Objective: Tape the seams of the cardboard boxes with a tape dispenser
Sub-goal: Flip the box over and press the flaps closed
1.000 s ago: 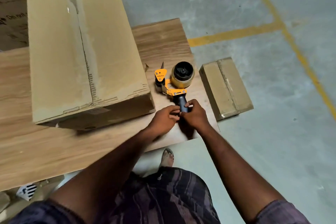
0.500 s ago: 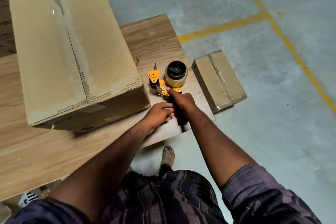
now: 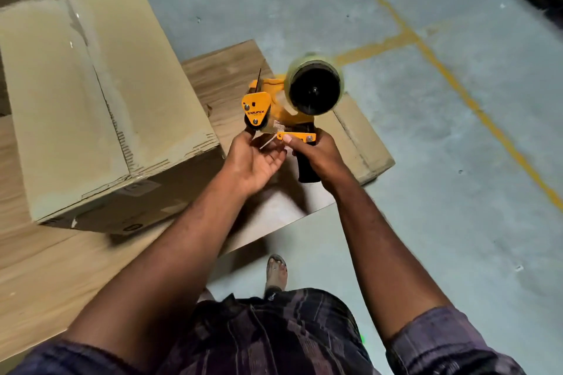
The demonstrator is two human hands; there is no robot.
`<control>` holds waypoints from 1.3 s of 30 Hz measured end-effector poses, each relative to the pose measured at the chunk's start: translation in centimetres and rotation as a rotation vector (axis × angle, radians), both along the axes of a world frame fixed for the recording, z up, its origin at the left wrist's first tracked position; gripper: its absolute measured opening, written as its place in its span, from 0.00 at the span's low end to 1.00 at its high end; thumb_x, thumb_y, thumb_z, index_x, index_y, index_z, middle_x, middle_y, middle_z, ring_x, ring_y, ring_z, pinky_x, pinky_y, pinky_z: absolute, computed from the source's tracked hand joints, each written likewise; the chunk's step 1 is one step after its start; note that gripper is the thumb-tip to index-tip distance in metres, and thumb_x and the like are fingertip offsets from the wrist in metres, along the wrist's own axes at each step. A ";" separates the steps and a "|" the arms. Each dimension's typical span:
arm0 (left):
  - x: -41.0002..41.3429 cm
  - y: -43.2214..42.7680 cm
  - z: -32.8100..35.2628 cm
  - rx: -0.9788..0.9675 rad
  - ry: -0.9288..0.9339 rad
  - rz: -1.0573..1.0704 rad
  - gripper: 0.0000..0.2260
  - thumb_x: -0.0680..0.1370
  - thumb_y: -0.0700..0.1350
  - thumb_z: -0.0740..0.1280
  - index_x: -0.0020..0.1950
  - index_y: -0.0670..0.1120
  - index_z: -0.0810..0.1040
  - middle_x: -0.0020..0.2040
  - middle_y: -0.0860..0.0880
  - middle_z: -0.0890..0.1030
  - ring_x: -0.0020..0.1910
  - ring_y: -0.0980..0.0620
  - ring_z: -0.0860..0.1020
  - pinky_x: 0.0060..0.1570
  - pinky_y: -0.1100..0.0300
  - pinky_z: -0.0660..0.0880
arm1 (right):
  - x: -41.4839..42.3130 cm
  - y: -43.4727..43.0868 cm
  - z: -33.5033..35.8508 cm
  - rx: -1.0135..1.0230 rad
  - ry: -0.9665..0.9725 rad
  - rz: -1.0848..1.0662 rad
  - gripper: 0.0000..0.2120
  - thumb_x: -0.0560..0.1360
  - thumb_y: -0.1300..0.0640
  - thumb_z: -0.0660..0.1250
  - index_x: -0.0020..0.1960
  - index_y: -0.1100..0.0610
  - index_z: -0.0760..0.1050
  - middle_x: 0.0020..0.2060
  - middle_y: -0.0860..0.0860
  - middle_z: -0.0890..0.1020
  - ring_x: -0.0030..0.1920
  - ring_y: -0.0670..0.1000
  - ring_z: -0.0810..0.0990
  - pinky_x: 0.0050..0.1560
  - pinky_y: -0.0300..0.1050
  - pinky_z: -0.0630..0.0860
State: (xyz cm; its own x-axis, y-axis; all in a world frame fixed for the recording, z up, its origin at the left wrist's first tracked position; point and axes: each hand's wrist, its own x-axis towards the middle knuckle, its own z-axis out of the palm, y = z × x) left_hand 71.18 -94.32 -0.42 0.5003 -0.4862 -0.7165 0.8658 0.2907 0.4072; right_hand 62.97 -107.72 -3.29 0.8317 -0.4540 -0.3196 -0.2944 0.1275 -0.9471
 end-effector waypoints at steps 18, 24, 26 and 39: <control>2.7 11.2 9.3 -0.064 -0.378 0.064 0.09 0.77 0.42 0.61 0.52 0.41 0.77 0.42 0.44 0.84 0.39 0.50 0.83 0.40 0.61 0.82 | 2.5 3.4 10.5 -0.295 -0.273 0.298 0.28 0.67 0.49 0.80 0.63 0.56 0.77 0.50 0.55 0.86 0.48 0.61 0.84 0.40 0.66 0.78; 2.4 18.4 10.4 -0.063 -0.413 0.089 0.19 0.79 0.55 0.61 0.51 0.42 0.85 0.42 0.47 0.85 0.38 0.53 0.84 0.36 0.63 0.82 | 4.2 7.4 13.2 -0.405 -0.251 0.425 0.28 0.67 0.53 0.82 0.63 0.54 0.77 0.50 0.46 0.84 0.49 0.40 0.83 0.45 0.37 0.78; 2.3 20.1 10.2 0.128 -0.455 0.125 0.14 0.83 0.49 0.60 0.58 0.40 0.79 0.38 0.47 0.84 0.33 0.55 0.84 0.27 0.65 0.79 | 4.6 9.1 13.8 -0.442 -0.249 0.453 0.28 0.64 0.53 0.84 0.60 0.49 0.77 0.52 0.48 0.85 0.53 0.45 0.84 0.53 0.48 0.82; -0.9 32.7 7.8 0.514 -0.651 0.267 0.12 0.83 0.40 0.63 0.41 0.41 0.80 0.27 0.51 0.79 0.23 0.60 0.75 0.27 0.69 0.74 | 7.8 18.0 14.2 -0.687 -0.132 0.696 0.38 0.56 0.33 0.81 0.59 0.51 0.76 0.52 0.48 0.84 0.54 0.50 0.83 0.57 0.58 0.80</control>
